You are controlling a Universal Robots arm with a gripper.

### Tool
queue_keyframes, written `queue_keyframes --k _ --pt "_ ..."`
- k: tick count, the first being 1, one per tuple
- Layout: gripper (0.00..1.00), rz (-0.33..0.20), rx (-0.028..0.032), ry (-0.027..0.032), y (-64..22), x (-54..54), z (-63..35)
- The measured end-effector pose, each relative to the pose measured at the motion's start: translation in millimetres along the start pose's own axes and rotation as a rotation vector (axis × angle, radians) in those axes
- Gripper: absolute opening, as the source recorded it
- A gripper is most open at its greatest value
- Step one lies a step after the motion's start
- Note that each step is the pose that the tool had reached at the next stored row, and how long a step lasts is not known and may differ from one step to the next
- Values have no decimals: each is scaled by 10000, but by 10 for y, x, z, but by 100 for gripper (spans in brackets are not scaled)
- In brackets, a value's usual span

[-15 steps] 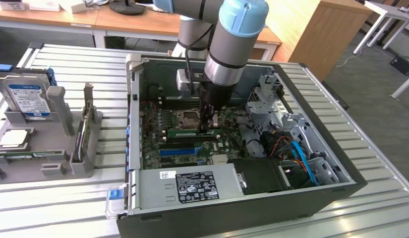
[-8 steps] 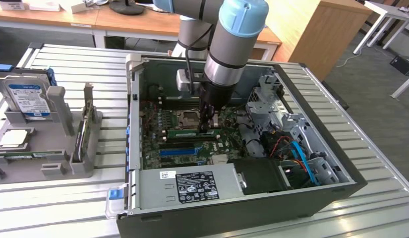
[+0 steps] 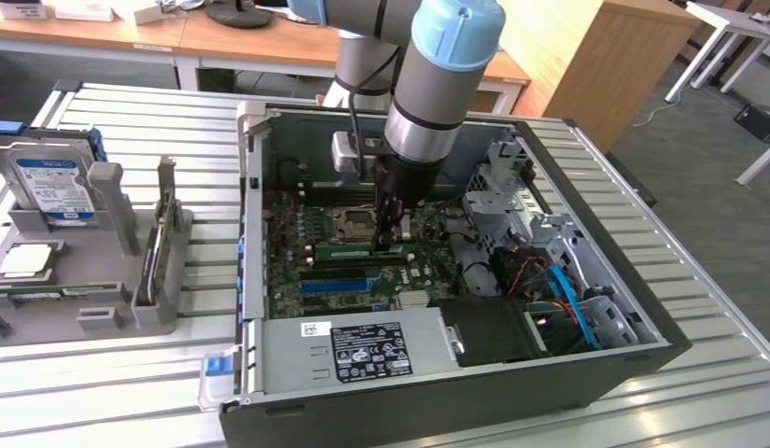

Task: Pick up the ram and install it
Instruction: 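Insert the ram into the slot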

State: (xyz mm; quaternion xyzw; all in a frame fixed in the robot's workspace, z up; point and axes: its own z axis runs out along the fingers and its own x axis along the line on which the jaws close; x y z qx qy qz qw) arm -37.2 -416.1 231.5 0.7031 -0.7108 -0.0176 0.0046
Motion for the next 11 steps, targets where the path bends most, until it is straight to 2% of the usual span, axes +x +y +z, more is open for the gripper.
queue_keyframes --k 11 --pt "12 0 0 0 7 -3 8"
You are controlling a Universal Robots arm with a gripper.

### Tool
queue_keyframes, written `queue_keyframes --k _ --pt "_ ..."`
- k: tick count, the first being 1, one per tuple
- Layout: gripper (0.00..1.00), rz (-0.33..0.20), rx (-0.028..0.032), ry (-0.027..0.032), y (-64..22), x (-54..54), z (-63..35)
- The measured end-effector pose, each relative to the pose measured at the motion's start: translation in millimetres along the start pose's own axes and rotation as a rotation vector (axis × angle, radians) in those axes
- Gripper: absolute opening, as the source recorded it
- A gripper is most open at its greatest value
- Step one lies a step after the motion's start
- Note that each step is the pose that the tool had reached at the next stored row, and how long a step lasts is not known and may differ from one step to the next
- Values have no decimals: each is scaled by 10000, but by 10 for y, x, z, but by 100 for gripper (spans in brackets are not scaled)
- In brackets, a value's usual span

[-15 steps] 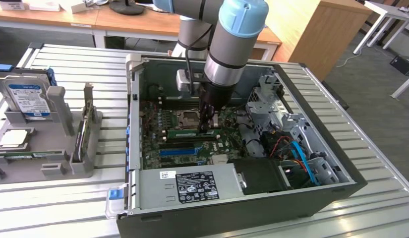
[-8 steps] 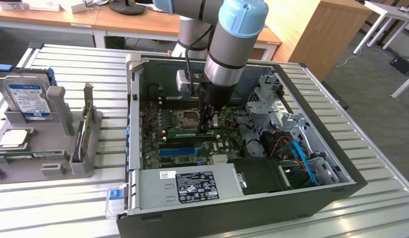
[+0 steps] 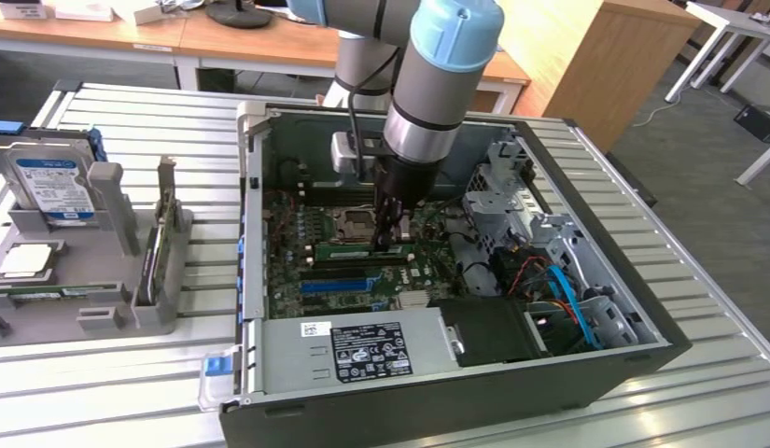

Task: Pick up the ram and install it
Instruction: 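Insert the ram into the slot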

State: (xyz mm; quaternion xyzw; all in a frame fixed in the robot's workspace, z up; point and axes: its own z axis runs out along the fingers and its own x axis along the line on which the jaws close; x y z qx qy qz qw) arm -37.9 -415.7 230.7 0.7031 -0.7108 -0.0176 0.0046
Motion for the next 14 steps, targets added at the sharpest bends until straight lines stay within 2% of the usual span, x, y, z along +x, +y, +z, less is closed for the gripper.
queue_keyframes --k 14 --pt "12 0 0 0 3 0 10"
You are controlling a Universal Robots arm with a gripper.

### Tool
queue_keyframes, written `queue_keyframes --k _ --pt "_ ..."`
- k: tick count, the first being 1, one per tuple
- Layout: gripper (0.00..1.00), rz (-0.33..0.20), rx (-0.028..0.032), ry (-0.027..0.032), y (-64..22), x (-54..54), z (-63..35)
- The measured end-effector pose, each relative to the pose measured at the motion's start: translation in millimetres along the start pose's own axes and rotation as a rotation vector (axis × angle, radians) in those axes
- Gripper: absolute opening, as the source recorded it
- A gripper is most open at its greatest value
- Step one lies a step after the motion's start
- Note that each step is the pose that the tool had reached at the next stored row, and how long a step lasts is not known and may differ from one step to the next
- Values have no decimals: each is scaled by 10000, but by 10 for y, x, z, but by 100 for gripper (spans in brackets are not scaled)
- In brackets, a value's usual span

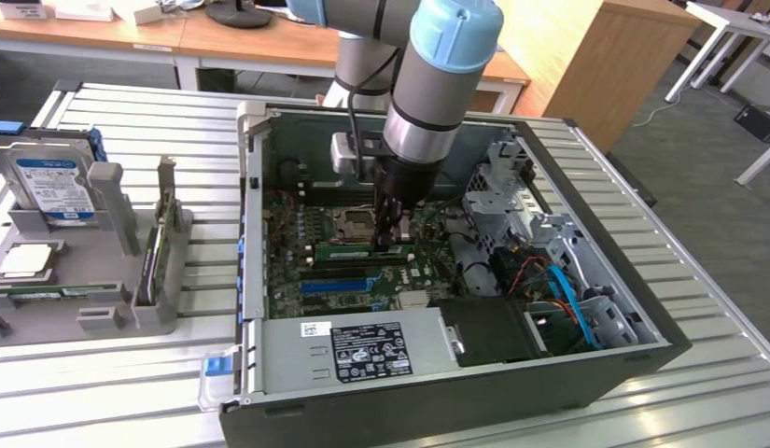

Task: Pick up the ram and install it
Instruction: 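Insert the ram into the slot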

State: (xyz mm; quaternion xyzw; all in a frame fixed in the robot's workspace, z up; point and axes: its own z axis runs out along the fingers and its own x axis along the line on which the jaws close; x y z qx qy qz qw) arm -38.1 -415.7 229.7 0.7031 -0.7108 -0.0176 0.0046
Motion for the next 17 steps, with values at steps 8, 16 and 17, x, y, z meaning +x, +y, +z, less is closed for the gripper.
queue_keyframes --k 8,16,17 --pt "12 2 0 0 0 0 0" --pt "12 0 -1 -1 -2 0 1" --pt "12 0 -1 -1 -2 0 1"
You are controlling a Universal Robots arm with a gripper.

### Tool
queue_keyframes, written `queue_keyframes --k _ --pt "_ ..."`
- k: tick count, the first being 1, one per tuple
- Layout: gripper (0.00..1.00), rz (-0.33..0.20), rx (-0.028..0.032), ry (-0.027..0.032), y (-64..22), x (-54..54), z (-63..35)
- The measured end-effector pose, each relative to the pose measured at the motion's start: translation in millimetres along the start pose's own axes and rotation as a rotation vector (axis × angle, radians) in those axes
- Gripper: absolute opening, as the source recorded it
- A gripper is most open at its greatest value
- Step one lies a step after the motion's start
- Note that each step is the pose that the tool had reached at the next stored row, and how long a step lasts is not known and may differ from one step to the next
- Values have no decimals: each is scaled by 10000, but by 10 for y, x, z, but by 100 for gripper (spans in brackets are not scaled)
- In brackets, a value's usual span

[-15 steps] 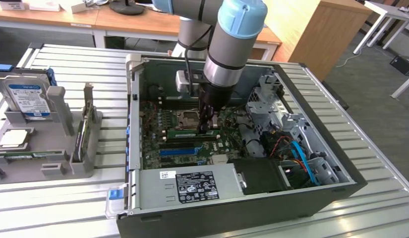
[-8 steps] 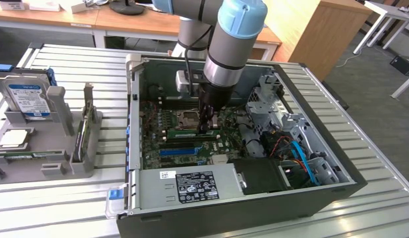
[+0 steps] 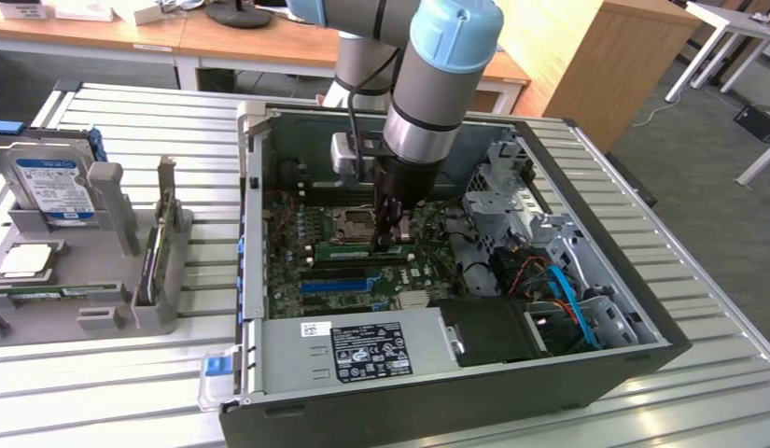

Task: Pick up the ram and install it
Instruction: 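Insert the ram into the slot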

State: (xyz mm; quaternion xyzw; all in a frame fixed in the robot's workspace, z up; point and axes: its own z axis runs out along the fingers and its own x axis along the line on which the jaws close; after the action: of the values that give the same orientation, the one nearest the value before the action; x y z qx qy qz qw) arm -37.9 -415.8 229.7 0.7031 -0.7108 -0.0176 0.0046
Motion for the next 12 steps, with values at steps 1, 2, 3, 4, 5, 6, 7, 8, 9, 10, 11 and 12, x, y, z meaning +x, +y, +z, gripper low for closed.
queue_keyframes --k 1,2,3,4,5,6,7,8,9,10,11,12 --pt "12 1 0 1 0 0 0" --pt "12 0 0 0 0 0 0" --pt "12 0 1 0 0 0 0" --pt "12 0 0 0 -1 0 0" --pt "12 0 0 0 -1 0 0" --pt "12 -1 0 -1 -4 0 0" --pt "12 -2 1 0 -6 0 0" --pt "12 0 0 0 -6 0 0" --pt "12 0 1 0 -6 0 0" --pt "12 0 1 0 -6 0 0" --pt "12 -1 1 0 -5 0 0" --pt "12 -1 1 0 -2 0 0"
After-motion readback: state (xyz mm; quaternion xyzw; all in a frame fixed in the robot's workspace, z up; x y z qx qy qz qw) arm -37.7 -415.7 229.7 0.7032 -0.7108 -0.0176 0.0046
